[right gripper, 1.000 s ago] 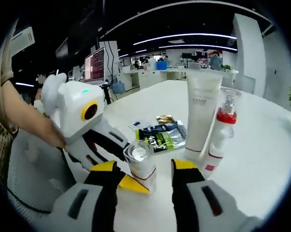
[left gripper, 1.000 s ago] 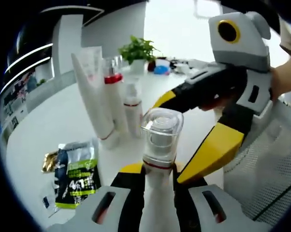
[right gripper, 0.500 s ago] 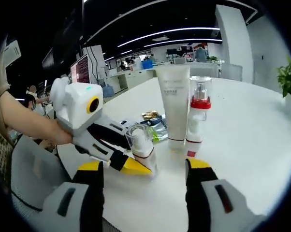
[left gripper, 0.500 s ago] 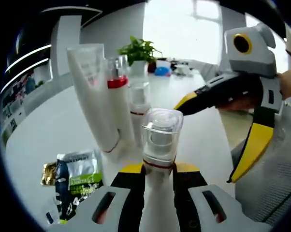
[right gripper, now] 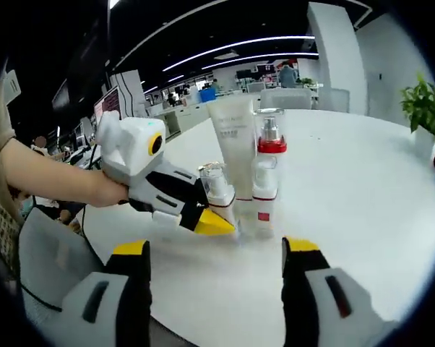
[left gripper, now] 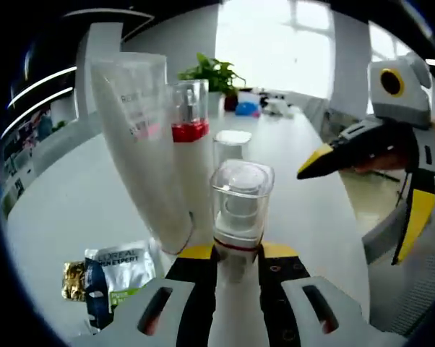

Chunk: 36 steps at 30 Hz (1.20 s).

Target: Arrange the skincare products in the storage area until every visible bottle or jar stands upright without overlapping.

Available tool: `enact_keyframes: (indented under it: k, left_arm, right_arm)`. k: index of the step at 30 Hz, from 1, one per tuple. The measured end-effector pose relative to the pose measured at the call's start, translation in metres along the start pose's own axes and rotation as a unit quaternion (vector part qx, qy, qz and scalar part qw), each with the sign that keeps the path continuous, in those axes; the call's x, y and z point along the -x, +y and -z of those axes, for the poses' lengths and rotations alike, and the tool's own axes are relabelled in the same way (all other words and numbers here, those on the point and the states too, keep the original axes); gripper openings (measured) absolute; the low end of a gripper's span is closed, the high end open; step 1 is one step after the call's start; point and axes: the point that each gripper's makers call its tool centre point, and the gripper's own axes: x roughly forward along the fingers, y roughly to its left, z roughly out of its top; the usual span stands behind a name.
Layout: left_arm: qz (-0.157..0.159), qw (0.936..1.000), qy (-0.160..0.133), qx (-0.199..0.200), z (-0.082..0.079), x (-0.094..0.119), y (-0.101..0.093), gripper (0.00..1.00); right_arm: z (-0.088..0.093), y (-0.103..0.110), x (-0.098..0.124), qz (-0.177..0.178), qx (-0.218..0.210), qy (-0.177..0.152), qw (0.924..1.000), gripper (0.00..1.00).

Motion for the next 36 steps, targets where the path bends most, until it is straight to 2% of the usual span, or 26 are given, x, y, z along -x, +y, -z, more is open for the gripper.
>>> enact_keyframes:
  k: [6, 13, 30, 36]
  left_arm:
    - [0.004, 1.0, -0.001, -0.002, -0.005, -0.007, 0.005, 0.18]
    - [0.005, 1.0, 0.0, -0.004, -0.008, -0.012, 0.008, 0.18]
    - [0.008, 0.9999, 0.002, -0.006, -0.009, -0.014, 0.009, 0.18]
    - [0.009, 0.9998, 0.016, -0.004, 0.0, -0.012, 0.006, 0.24]
  right_arm:
    - [0.0, 0.001, 0.001, 0.001, -0.016, -0.008, 0.9998, 0.8]
    - [-0.001, 0.001, 0.001, 0.007, -0.016, -0.015, 0.9997, 0.86]
    - [0.001, 0.0, -0.001, 0.009, -0.019, -0.012, 0.9997, 0.87]
    - [0.001, -0.001, -0.001, 0.011, -0.019, -0.011, 0.9997, 0.87]
